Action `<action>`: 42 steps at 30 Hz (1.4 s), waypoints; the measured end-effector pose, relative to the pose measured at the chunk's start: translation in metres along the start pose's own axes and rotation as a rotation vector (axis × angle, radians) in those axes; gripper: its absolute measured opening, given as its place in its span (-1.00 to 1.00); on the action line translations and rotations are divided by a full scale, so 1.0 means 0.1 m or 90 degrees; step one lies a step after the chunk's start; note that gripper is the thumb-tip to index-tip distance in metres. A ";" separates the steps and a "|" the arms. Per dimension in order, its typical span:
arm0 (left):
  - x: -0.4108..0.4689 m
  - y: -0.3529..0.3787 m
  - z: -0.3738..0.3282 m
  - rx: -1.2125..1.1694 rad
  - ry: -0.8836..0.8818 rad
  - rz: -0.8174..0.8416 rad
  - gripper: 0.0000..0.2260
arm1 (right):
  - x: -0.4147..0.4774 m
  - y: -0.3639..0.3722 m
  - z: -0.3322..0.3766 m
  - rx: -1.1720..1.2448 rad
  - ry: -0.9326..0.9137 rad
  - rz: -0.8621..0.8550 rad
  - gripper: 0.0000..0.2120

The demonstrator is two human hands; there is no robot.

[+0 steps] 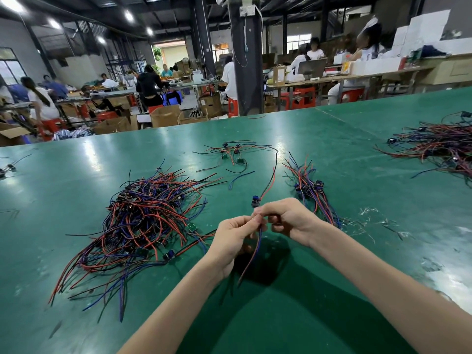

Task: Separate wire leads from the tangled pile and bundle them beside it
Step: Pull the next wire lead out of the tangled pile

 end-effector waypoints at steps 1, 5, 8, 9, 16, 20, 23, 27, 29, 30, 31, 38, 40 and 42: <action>0.01 -0.01 0.00 -0.005 0.001 -0.005 -0.82 | 0.00 0.00 0.00 -0.002 0.000 0.000 -0.93; 0.02 -0.04 0.00 -0.019 0.005 -0.020 -0.84 | 0.01 0.01 -0.04 -0.005 0.016 -0.008 -0.94; 0.03 -0.05 0.00 0.006 0.016 -0.029 -0.82 | 0.00 0.00 -0.07 0.003 0.032 -0.023 -0.98; 0.03 -0.06 -0.01 0.019 0.022 -0.034 -0.83 | 0.00 -0.01 -0.08 0.005 0.032 -0.029 -0.98; -0.01 -0.10 -0.15 0.052 0.101 -0.059 -0.86 | 0.01 -0.04 -0.01 0.001 -0.022 -0.080 -0.91; -0.02 -0.09 -0.19 0.063 0.118 -0.065 -0.85 | 0.02 -0.05 0.03 -0.003 -0.026 -0.071 -0.94; -0.04 -0.05 -0.20 0.075 0.129 -0.055 -0.87 | 0.05 -0.11 0.06 0.019 -0.027 -0.081 -0.92; -0.08 0.09 -0.23 0.082 0.153 -0.017 -0.89 | 0.09 -0.32 0.08 0.059 -0.020 -0.127 -0.93; -0.10 0.14 -0.25 0.105 0.174 -0.005 -0.90 | 0.10 -0.43 0.07 0.072 -0.010 -0.149 -0.91; -0.11 0.16 -0.26 0.111 0.186 0.003 -0.91 | 0.11 -0.47 0.07 0.080 -0.007 -0.156 -0.90; -0.12 0.18 -0.27 0.114 0.199 0.012 -0.92 | 0.12 -0.51 0.07 0.087 -0.005 -0.162 -0.89; -0.17 0.24 -0.35 0.145 0.257 0.028 -0.92 | 0.15 -0.60 0.08 0.093 -0.010 -0.167 -0.87; -0.18 0.25 -0.36 0.156 0.261 0.029 -0.87 | 0.16 -0.61 0.08 0.095 -0.012 -0.174 -0.87; -0.19 0.27 -0.36 0.164 0.260 0.031 -0.85 | 0.17 -0.64 0.07 0.093 -0.011 -0.179 -0.88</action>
Point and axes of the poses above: each hand's wrist, its own x-axis towards the middle knuckle, its own y-axis out of the palm, z = x × y, the point moved 10 cm from there along x, towards the middle knuckle, and after that the axes turned 3 degrees about z, right-handed, at the moved point
